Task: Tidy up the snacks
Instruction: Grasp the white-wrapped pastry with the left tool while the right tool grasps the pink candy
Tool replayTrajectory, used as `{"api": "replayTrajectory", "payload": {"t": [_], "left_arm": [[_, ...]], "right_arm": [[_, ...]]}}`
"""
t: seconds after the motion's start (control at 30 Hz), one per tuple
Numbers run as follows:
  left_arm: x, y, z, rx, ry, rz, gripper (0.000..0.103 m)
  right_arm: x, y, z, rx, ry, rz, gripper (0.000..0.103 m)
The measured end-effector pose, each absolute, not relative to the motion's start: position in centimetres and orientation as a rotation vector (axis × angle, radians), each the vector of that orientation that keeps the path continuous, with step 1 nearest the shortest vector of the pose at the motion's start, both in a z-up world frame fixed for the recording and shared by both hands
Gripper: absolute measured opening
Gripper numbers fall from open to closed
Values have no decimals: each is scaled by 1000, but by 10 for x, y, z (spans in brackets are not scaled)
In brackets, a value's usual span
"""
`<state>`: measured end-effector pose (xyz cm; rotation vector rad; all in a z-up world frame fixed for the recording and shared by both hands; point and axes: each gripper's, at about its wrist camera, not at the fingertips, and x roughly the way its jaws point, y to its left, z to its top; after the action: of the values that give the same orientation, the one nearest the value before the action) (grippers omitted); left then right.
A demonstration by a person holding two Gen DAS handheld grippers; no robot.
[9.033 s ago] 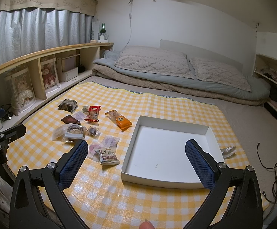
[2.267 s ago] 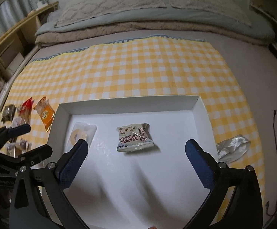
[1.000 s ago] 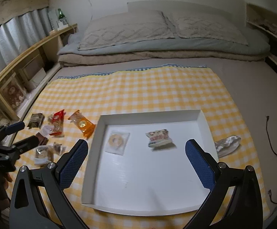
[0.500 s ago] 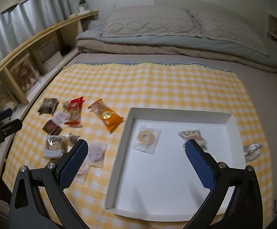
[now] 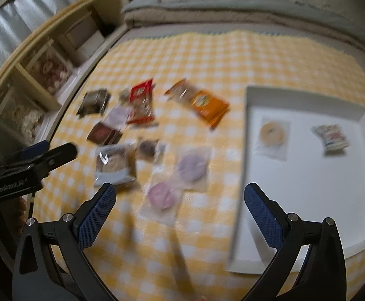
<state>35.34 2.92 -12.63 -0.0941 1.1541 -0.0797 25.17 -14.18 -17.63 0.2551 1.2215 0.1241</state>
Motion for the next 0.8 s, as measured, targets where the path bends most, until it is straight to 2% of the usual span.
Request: {"api": "replayTrajectory", "payload": {"t": [0.13,0.23,0.47,0.73,0.8], "left_arm": [[378,28,-150,-104,1203,-54,103],[387,21,-167,-105,1260,-50,103],[412,12,-207,-139,1384,-38,103],[425,9,-243,-176,1459,-9,103],[427,8,-246,-181,1461,-2,100]], "right_arm": [[253,-131,-201,287,1281,98,102],[255,-121,-217,286,1303,81,94],[259,-104,-246,274,1346,87,89],[267,-99,-266,256,1392,70,78],[269,-98,-268,231,1389,74,78]]}}
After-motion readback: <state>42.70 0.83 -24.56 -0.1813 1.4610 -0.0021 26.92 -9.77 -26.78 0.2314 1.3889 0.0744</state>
